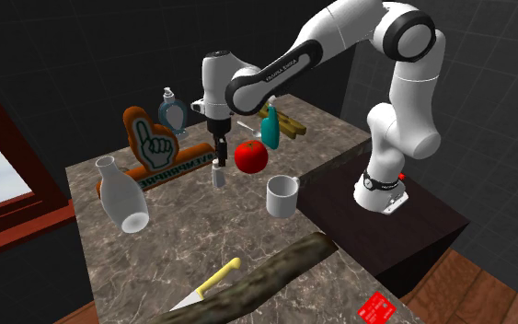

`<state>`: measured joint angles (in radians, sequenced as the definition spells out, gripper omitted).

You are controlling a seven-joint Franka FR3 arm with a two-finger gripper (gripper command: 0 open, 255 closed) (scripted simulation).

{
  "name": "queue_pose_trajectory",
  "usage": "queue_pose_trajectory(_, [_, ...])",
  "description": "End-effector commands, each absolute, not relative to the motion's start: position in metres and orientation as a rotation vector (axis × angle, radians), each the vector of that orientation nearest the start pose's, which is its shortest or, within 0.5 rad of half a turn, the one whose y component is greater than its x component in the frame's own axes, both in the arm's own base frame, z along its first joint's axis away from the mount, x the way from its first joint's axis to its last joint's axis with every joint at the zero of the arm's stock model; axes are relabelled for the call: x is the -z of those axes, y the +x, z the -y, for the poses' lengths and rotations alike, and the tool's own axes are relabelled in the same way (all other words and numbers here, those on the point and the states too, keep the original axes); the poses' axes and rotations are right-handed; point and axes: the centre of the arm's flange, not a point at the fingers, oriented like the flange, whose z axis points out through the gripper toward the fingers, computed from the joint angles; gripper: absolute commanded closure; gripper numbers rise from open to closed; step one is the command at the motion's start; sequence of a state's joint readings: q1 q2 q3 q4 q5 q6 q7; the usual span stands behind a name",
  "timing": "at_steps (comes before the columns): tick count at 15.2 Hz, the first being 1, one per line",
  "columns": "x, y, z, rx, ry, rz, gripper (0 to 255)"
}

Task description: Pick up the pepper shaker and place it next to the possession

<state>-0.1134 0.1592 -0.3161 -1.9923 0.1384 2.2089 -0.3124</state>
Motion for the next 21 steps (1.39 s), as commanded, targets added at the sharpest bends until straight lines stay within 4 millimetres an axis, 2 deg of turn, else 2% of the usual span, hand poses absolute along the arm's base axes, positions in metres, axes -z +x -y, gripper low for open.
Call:
queue_pose_trajectory(1, [-0.382, 0.549, 0.244, 0.138, -3.089, -0.3, 0])
queue_pose_trajectory(8, [-0.347, 0.552, 0.243, 0.138, -3.089, -0.3, 0])
queue_pose_trajectory(15, [-0.347, 0.552, 0.243, 0.138, -3.089, -0.3, 0])
queue_pose_trajectory(16, [-0.347, 0.552, 0.243, 0.138, -3.089, -0.3, 255])
queue_pose_trajectory(21, [-0.347, 0.552, 0.243, 0.138, -3.089, -0.3, 255])
